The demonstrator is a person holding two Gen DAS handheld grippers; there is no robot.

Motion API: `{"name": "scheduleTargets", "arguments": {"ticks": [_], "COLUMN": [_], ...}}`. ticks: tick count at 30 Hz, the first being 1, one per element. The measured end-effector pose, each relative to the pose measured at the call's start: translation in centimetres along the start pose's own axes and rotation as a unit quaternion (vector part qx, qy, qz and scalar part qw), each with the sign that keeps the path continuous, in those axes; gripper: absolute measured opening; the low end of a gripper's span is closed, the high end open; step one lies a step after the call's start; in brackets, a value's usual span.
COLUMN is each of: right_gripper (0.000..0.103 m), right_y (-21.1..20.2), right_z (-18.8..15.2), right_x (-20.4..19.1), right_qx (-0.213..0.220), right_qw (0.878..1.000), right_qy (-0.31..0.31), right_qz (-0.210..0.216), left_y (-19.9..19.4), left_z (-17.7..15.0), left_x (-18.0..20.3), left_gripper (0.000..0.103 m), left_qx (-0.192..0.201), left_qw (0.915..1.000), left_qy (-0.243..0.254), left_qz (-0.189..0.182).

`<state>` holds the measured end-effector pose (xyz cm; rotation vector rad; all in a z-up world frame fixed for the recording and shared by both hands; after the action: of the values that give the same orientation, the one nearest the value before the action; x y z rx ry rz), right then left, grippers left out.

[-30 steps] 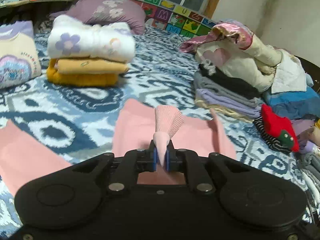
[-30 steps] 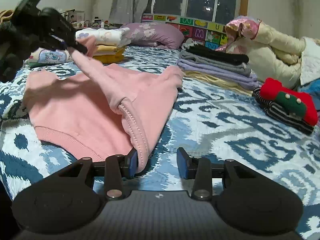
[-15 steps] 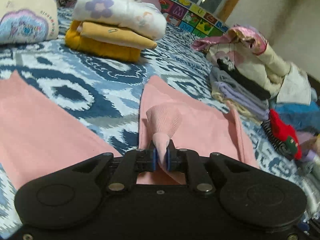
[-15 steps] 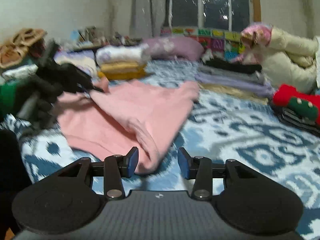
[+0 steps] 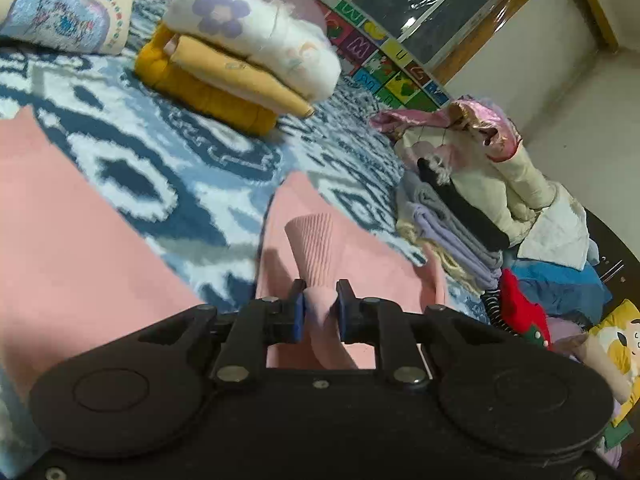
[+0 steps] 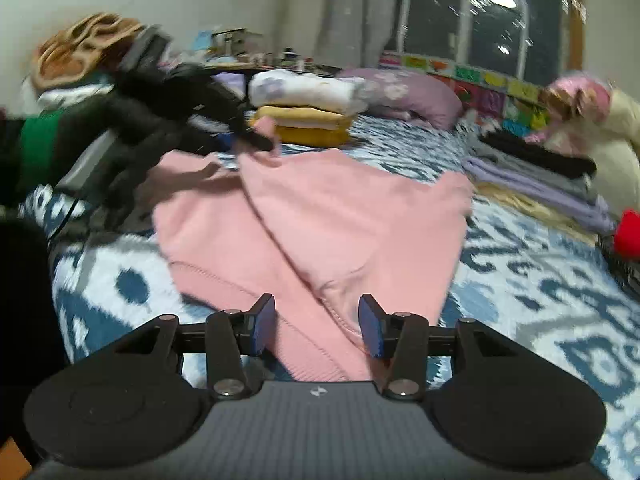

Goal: Fold clothes

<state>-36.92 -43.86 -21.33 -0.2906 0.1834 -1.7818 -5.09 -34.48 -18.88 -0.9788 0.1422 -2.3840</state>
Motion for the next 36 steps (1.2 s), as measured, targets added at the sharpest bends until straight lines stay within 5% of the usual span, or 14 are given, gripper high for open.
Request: {"name": "scheduleTargets", "arguments": {"ticks": [7, 11, 15, 20, 26, 36], "right_gripper": [0.048, 0.049, 0.048, 0.047, 0.049, 0.054], "right_y": [-0.2, -0.1, -0.3, 0.3, 1.5, 2.2], "right_z": [-0.5, 0.4, 1.3, 1.9, 1.6, 1.3], "right_x": [-1.3, -1.0, -0.6, 0.3, 1.6, 1.9], "right_qx": [-0.013, -0.009, 0.008, 0.025, 0.021, 0.013], "right_qw": [0.999, 1.000, 1.000, 0.999, 0.998, 0.998], "right_qy": [-0.035, -0.018, 0.007, 0.032, 0.054, 0.064], "right_qz": [0.006, 0.012, 0.018, 0.000, -0.019, -0.003], "left_y": [0.8, -0.3, -2.4, -2.1, 3.9, 16.2], "left_z": [-0.3, 0.1, 1.5, 2.4, 0.5, -2.1], "left_x": [-1.5, -2.1, -1.6, 3.1, 10.0, 15.1], "left_gripper": [0.014, 0.030, 0.030, 0.031, 0.035, 0.035], "left_qx": [-0.007, 0.001, 0.027, 0.012, -0.052, -0.136], "left_qw": [0.9991, 0.9979, 0.9956, 0.9945, 0.9873, 0.9770], "left_qy": [0.005, 0.002, 0.031, 0.095, 0.149, 0.164], "left_qz": [0.041, 0.065, 0.084, 0.043, -0.020, -0.017]}}
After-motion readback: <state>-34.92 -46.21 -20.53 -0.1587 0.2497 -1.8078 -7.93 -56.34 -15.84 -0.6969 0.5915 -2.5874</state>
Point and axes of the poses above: each gripper's, at about its wrist camera, not at the fingertips, and y roughly the way its jaws point, x to its right, z to its top, the point moved 2 cm from there along y, roughly the way its jaws point, and after that the axes turned 12 degrees about x, right-handed, at the moved point
